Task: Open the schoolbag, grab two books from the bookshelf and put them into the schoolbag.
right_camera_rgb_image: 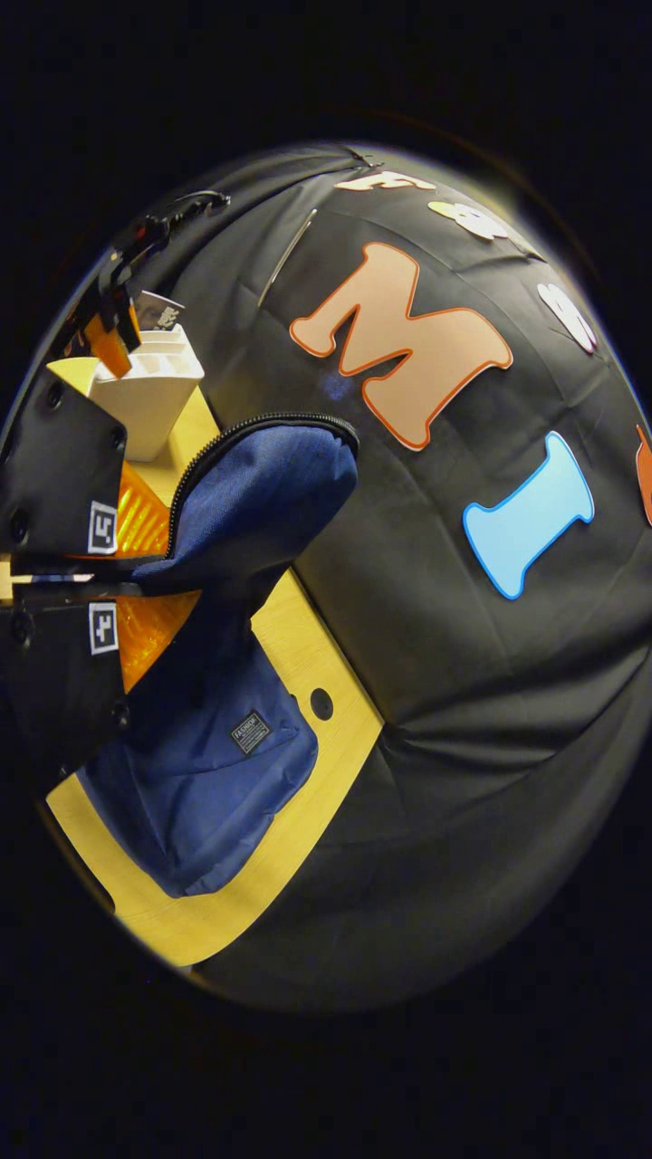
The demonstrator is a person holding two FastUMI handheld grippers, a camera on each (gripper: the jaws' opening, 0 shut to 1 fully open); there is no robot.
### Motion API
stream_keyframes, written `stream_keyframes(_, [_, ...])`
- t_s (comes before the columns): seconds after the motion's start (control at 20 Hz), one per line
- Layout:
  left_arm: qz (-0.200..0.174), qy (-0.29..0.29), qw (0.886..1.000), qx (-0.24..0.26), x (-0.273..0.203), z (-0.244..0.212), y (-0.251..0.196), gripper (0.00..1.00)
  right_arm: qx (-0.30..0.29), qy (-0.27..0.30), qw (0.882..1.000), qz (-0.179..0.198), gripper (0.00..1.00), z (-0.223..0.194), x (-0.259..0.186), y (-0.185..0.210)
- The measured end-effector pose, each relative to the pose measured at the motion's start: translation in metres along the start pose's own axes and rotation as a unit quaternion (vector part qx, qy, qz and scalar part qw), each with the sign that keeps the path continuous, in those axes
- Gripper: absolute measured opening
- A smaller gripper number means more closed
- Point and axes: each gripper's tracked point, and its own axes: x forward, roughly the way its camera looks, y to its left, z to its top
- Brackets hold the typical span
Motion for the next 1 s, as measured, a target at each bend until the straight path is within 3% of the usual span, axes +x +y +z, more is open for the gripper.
stream_keyframes(0.25, [0.041, -0.030, 0.998, -0.026, -0.030, 0.029, 0.098, 0.98, 0.005, -0.007, 1.000, -0.008, 0.06, 0.003, -0.003, -0.003])
stream_keyframes(0.55, [0.097, -0.026, 0.994, -0.031, -0.040, 0.036, 0.217, 0.98, 0.010, -0.011, 1.000, -0.017, 0.05, 0.003, -0.003, -0.004])
stream_keyframes(0.7, [0.100, -0.026, 0.994, -0.033, -0.036, 0.039, 0.251, 0.97, 0.011, -0.013, 1.000, -0.023, 0.07, 0.004, -0.003, -0.005])
stream_keyframes(1.0, [0.093, 0.006, 0.992, -0.080, -0.008, 0.031, 0.302, 0.97, 0.016, -0.017, 0.999, -0.033, 0.07, 0.006, -0.006, -0.006])
